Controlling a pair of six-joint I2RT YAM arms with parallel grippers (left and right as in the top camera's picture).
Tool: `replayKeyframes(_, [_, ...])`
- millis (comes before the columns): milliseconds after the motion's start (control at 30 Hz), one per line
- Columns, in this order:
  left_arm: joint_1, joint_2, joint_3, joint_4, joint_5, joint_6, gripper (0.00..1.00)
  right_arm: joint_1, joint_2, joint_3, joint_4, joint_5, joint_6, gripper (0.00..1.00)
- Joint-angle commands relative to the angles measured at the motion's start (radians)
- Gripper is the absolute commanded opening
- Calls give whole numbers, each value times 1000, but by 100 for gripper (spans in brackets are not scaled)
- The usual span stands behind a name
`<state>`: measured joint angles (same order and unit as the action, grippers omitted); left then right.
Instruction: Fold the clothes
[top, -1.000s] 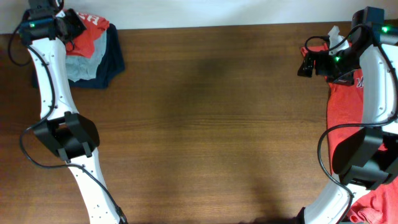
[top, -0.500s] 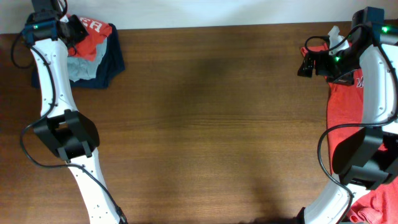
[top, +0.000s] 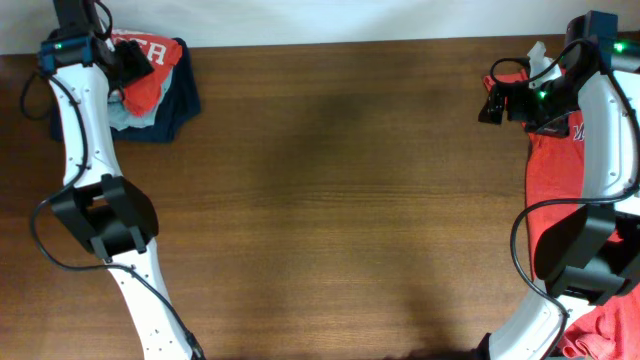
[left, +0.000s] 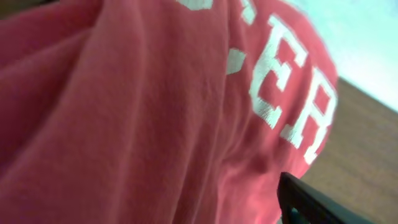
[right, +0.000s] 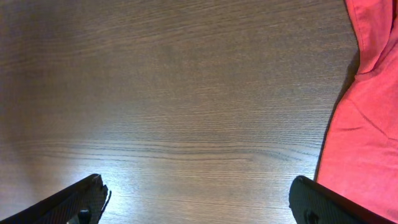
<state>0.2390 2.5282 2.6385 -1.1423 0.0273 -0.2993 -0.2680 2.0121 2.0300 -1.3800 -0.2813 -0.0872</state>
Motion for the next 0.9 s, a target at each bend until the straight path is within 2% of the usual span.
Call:
replayKeyframes(0, [31, -79, 19, -44, 14, 9, 85, -2, -21, 17, 0, 5, -10, 99])
replayKeyframes(367, [61, -214, 19, -147, 34, 9, 87, -2, -21, 17, 0, 5, -10, 99])
replayKeyframes(400, [61, -216, 19, -145, 47, 9, 84, -2, -21, 17, 0, 5, -10, 98])
replayKeyframes(433, [61, -216, 19, -137, 57, 9, 57, -2, -21, 17, 0, 5, -10, 99])
replayKeyframes(467, [61, -215, 18, -124, 73, 8, 23, -2, -21, 17, 0, 5, -10, 99])
replayKeyframes(500, [61, -211, 17, -109, 88, 9, 11, -2, -21, 17, 0, 5, -10, 99])
replayKeyframes(567, [61, -200, 16, -74, 130, 10, 1, -2, -21, 17, 0, 5, -10, 99])
replayKeyframes(867, [98, -99, 14, -17, 258, 43, 0, -2, -21, 17, 0, 5, -10, 99])
